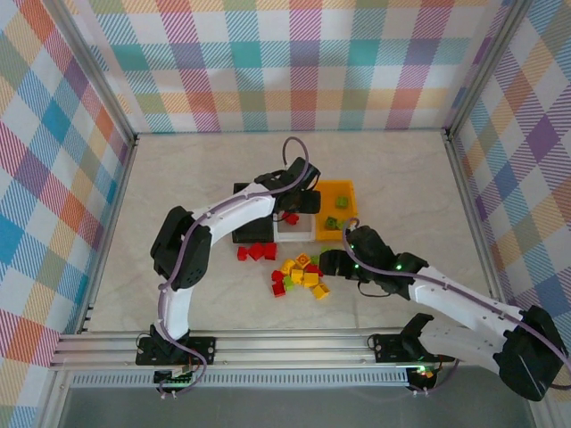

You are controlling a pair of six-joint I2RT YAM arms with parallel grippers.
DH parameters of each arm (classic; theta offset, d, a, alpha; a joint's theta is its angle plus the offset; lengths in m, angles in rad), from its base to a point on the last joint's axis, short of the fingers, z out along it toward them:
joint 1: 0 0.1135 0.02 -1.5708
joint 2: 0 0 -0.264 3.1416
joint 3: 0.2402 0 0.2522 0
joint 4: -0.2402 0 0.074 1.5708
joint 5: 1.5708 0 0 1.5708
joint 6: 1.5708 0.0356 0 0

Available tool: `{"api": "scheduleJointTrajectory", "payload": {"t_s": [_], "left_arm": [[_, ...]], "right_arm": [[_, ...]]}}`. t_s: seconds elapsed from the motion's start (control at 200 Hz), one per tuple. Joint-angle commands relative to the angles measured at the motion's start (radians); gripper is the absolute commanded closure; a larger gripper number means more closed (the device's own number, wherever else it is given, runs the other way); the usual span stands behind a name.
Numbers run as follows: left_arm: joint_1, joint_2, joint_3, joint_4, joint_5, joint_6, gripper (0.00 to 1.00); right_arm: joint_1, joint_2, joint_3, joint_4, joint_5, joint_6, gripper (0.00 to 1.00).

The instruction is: Sort the legos into containers by color

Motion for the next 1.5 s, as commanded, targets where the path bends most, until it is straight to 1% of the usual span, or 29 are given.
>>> {"api": "scheduleJointTrajectory", "payload": {"t_s": [0.0, 0.055, 0.065, 0.08, 0.095, 0.215, 0.365, 0.485, 0.61, 0.75, 0.855, 0.915, 1.05, 1.19, 1.42, 1.495], "left_arm": [[-0.024, -0.117, -0.01, -0.01, 0.042, -0.005, 0.12], [-0.042, -0.199, -0.065, 0.014, 0.05, -0.01, 0.07], [-0.044, -0.216, -0.077, 0.02, 0.053, -0.011, 0.06], [-0.051, -0.241, -0.095, 0.026, 0.057, -0.012, 0.01], [-0.055, -0.267, -0.113, 0.032, 0.059, -0.014, 0.0], [-0.106, -0.492, -0.305, 0.073, 0.059, -0.04, 0.0], [-0.176, -0.772, -0.585, 0.079, -0.01, -0.117, 0.0], [-0.185, -0.974, -0.777, 0.07, -0.044, -0.206, 0.0], [-0.187, -1.126, -0.893, 0.023, -0.074, -0.264, 0.0], [-0.187, -1.203, -0.934, -0.055, -0.112, -0.288, 0.0], [-0.187, -1.243, -0.946, -0.08, -0.133, -0.292, 0.0], [-0.187, -1.26, -0.949, -0.089, -0.143, -0.293, 0.0], [-0.187, -1.27, -0.941, -0.109, -0.161, -0.282, 0.0], [-0.187, -1.268, -0.937, -0.123, -0.18, -0.281, 0.0], [-0.187, -1.307, -0.947, -0.156, -0.239, -0.285, 0.0], [-0.187, -1.325, -0.955, -0.184, -0.264, -0.293, 0.0]], "right_arm": [[0.057, 0.005, 0.003, -0.009, 0.021, 0.022, 0.24], [0.09, 0.024, 0.013, -0.022, 0.045, 0.029, 0.24], [0.097, 0.027, 0.014, -0.022, 0.049, 0.029, 0.24], [0.106, 0.035, 0.015, -0.025, 0.057, 0.03, 0.24], [0.114, 0.043, 0.018, -0.028, 0.065, 0.031, 0.24], [0.175, 0.121, 0.025, -0.06, 0.116, 0.034, 0.24], [0.223, 0.22, 0.038, -0.041, 0.137, 0.028, 0.24], [0.246, 0.296, 0.069, -0.023, 0.171, 0.025, 0.24], [0.261, 0.369, 0.106, -0.023, 0.197, 0.027, 0.25], [0.284, 0.446, 0.141, -0.065, 0.213, 0.045, 0.28], [0.304, 0.497, 0.169, -0.113, 0.225, 0.064, 0.32], [0.31, 0.518, 0.174, -0.127, 0.229, 0.075, 0.36], [0.324, 0.529, 0.165, -0.126, 0.23, 0.094, 0.52], [0.339, 0.466, 0.151, -0.131, 0.255, 0.105, 0.6], [0.34, 0.273, 0.176, -0.168, 0.26, 0.072, 0.64], [0.337, 0.26, 0.233, -0.164, 0.257, 0.027, 0.64]]}}
